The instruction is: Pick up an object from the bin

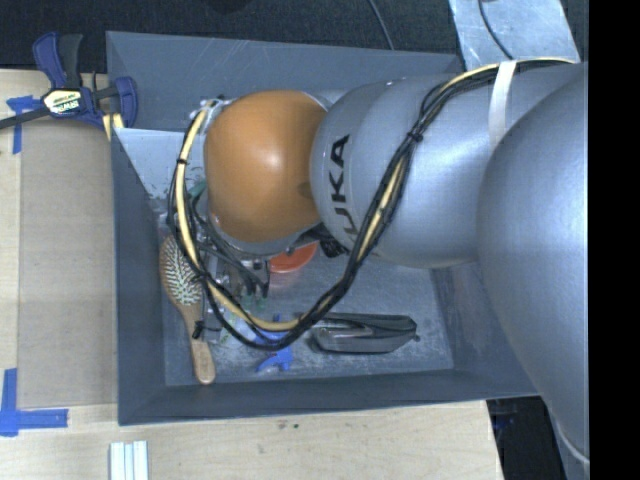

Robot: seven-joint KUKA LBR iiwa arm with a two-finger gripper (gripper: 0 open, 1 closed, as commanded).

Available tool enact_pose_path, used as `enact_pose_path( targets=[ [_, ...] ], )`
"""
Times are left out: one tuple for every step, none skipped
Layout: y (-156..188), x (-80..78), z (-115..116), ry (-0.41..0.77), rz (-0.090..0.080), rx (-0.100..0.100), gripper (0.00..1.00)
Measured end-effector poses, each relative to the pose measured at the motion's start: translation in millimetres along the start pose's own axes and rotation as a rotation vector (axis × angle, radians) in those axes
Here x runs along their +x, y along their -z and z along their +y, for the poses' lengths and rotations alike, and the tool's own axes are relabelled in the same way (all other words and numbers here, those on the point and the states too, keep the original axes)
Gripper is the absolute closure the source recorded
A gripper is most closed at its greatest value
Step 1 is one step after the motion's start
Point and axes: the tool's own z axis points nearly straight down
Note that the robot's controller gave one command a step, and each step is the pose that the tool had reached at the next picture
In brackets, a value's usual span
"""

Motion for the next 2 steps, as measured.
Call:
enact_pose_path(
  targets=[
    [4.9,-2.3,-1.3,-0.004,-0.008,-0.002,0.0],
    [-112.5,11.2,-88.0,-0.162,-0.009,-0.003,0.0]
  ],
)
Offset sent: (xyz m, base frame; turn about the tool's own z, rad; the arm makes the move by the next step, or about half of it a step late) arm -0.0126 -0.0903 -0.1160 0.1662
